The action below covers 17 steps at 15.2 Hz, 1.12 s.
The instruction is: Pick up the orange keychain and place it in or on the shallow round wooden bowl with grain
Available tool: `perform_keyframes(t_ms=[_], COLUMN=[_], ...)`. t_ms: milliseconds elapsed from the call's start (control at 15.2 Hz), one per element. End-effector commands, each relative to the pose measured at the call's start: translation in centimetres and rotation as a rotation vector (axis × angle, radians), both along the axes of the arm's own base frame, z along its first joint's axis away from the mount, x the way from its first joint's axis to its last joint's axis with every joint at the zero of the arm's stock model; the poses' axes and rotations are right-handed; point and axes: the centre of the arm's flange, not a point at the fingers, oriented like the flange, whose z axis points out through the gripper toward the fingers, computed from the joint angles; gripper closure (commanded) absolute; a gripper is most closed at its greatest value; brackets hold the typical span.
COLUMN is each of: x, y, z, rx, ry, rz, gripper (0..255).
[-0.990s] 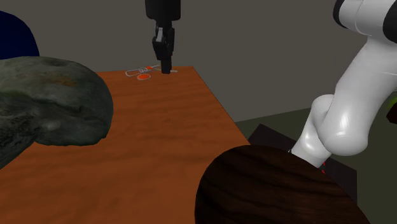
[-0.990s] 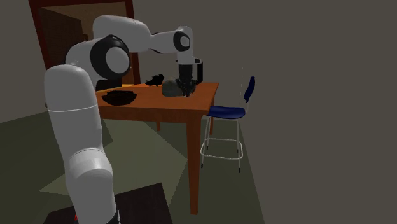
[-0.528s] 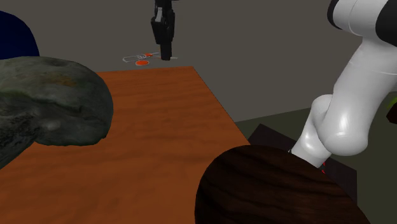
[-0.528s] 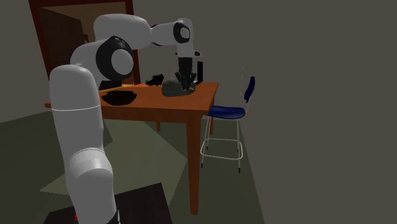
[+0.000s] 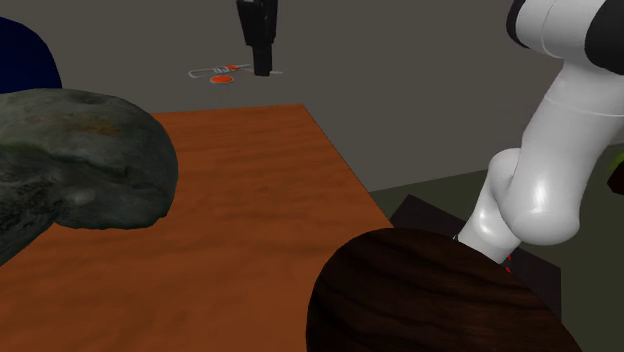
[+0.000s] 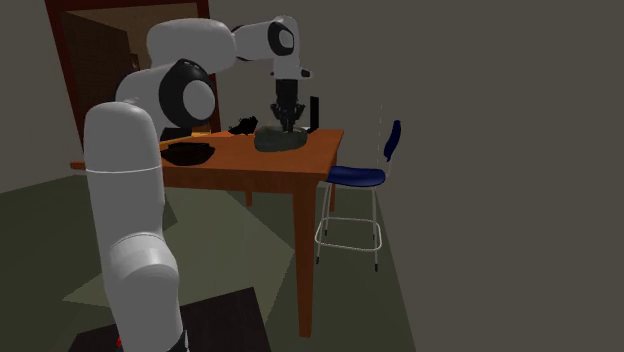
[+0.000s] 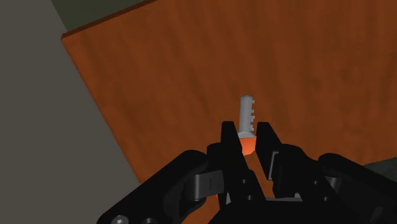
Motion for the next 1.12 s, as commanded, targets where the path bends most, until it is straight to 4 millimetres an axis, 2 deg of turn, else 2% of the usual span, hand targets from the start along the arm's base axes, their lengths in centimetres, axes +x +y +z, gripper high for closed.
perform_keyframes(t_ms=[0, 1056], x=[-2.3, -22.3], y=[0.7, 7.6], z=[0.1, 0.5], rx=[0.0, 0.0], ry=[0.0, 0.0], rz=[0.0, 0.0], gripper=[255, 255])
